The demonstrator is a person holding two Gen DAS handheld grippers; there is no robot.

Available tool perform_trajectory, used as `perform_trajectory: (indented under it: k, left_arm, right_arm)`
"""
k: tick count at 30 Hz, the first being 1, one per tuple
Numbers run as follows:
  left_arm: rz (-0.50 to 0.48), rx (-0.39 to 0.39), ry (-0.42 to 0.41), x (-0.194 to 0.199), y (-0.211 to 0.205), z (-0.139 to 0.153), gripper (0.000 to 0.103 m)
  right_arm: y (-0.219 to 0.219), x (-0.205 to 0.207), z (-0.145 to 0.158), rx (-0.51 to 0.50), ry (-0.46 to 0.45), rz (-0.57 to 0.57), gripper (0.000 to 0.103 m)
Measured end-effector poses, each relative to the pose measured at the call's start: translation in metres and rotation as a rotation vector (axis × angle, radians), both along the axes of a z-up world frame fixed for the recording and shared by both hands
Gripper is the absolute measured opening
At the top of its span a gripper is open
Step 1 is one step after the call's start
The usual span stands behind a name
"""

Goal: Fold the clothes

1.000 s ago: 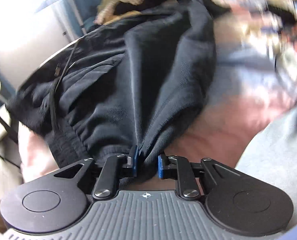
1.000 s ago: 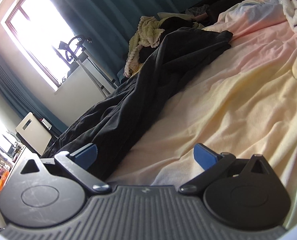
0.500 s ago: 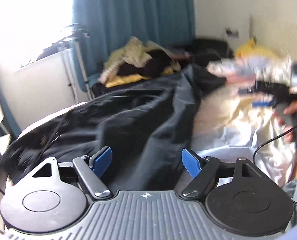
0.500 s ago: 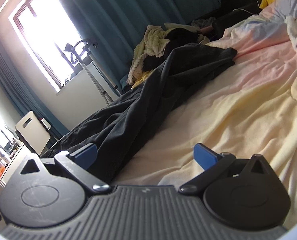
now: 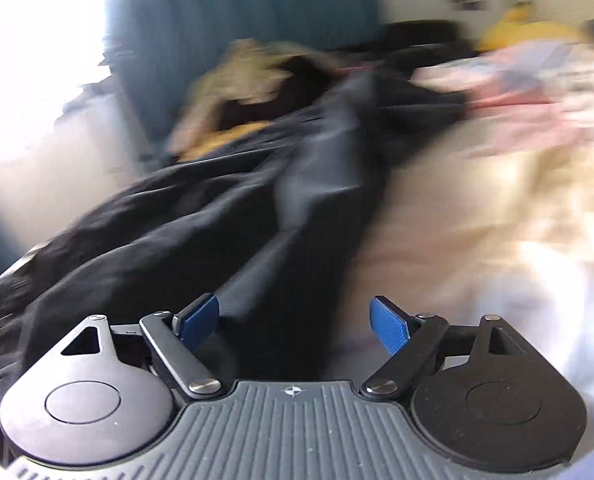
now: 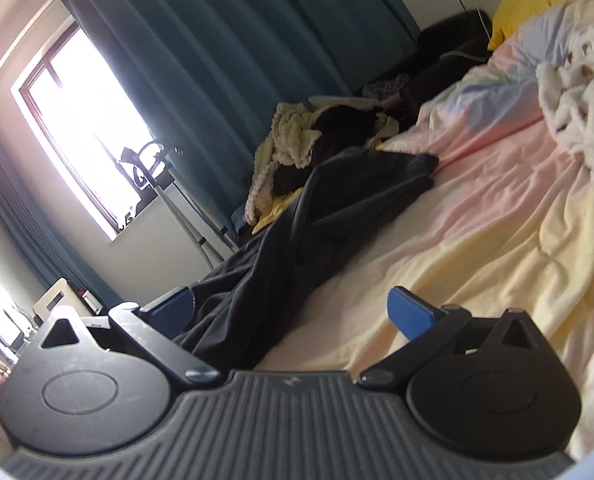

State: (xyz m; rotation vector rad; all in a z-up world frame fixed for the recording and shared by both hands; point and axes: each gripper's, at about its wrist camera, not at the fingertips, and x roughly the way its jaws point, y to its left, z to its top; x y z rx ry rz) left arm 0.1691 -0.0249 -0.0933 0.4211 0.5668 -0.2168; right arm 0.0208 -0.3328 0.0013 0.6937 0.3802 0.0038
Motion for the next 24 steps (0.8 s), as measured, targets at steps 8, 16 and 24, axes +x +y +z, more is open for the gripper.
perform_trajectory:
  k: [8,16,24]
  left_arm:
    - [0.005,-0.269,-0.094,-0.019,0.022,0.026,0.007]
    - [-0.186,-0.340,0.247,-0.067,0.015,0.012,0.006]
    - [-0.193,-0.304,0.348,-0.044,0.002,-0.019,0.007]
  right_arm:
    - [-0.001,0.039,-0.022,-0.017,0.069,-0.003,0.103]
    - [0.003,0.040,-0.024,-0.069,0.084,-0.015,0.103]
    - [0.027,0.070,-0.012,-0.140,0.070,0.156,0.103]
